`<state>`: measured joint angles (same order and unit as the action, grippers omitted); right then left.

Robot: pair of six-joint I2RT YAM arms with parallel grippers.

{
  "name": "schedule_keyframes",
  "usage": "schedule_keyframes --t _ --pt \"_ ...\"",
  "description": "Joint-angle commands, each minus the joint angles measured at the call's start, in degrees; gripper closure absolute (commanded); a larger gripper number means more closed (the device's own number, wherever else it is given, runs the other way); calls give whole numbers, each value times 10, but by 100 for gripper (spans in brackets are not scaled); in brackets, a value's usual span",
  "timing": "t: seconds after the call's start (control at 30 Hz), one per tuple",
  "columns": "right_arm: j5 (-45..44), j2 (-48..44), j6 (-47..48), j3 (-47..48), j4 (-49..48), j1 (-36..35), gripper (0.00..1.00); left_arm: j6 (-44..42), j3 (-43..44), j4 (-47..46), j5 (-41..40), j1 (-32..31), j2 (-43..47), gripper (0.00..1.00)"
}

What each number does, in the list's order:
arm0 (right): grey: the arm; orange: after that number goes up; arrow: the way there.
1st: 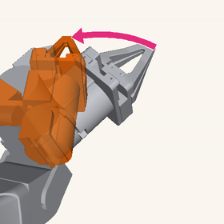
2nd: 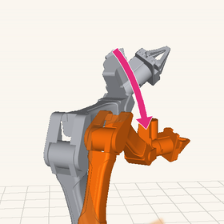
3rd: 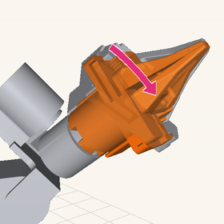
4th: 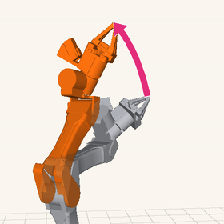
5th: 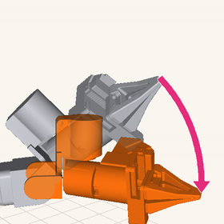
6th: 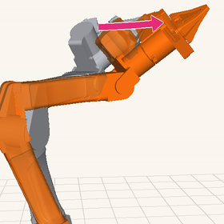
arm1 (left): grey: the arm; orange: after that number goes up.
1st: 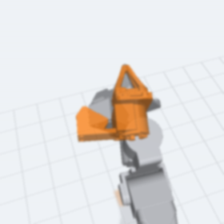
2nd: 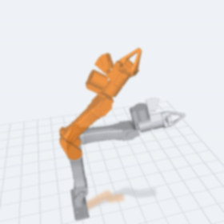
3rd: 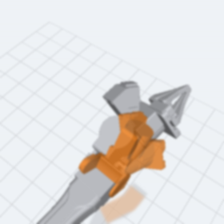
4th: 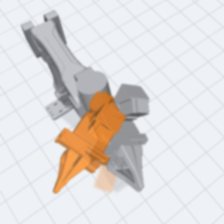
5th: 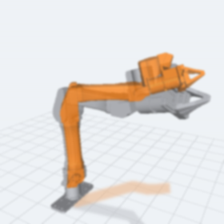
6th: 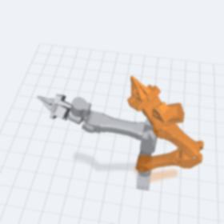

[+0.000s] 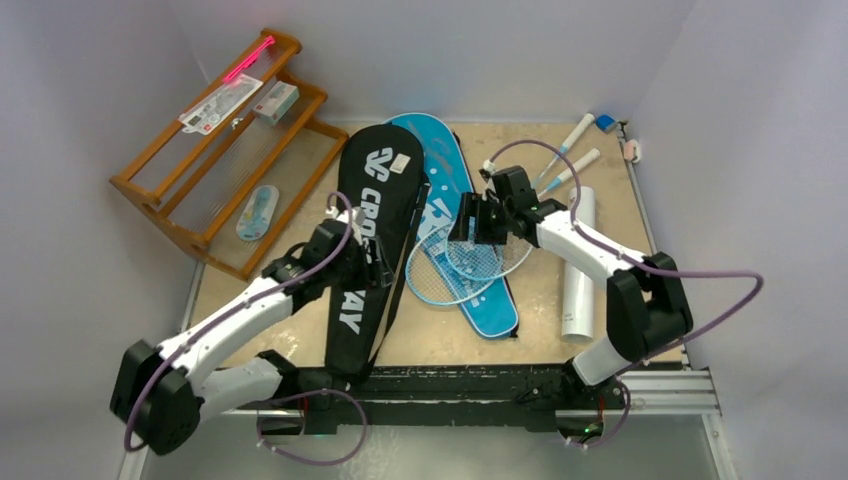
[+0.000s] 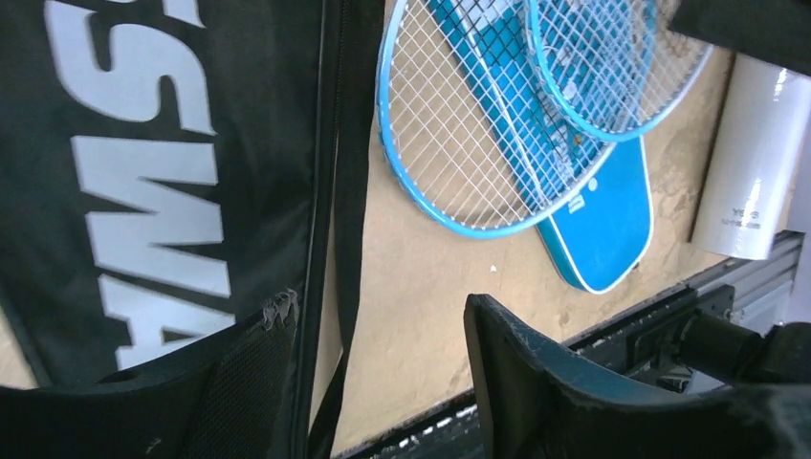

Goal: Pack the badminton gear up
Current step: Place the racket bag at the center of the board.

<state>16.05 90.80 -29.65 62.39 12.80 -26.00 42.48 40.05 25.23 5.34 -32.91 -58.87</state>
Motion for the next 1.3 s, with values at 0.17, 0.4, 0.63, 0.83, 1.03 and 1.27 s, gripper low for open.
schedule_keyframes --t 0.17,0.4,0.63,0.83,1.03,1.27 --pt "-159 -139 23 -103 76 17 28 1 23 -163 -1 -20 -171 37" --pt "-186 -222 5 -183 77 20 28 15 88 -165 -52 -17 -308 34" --pt "-244 -257 -67 -227 89 22 29 88 33 -194 -86 49 -325 36" --pt "-242 -280 -85 -258 76 23 30 110 -24 -173 -152 97 -263 36" --pt "-165 -258 -17 -259 67 21 32 114 -22 -142 -175 115 -243 36" --pt "-211 -243 -42 -248 87 17 30 139 -29 -106 -223 123 -171 35"
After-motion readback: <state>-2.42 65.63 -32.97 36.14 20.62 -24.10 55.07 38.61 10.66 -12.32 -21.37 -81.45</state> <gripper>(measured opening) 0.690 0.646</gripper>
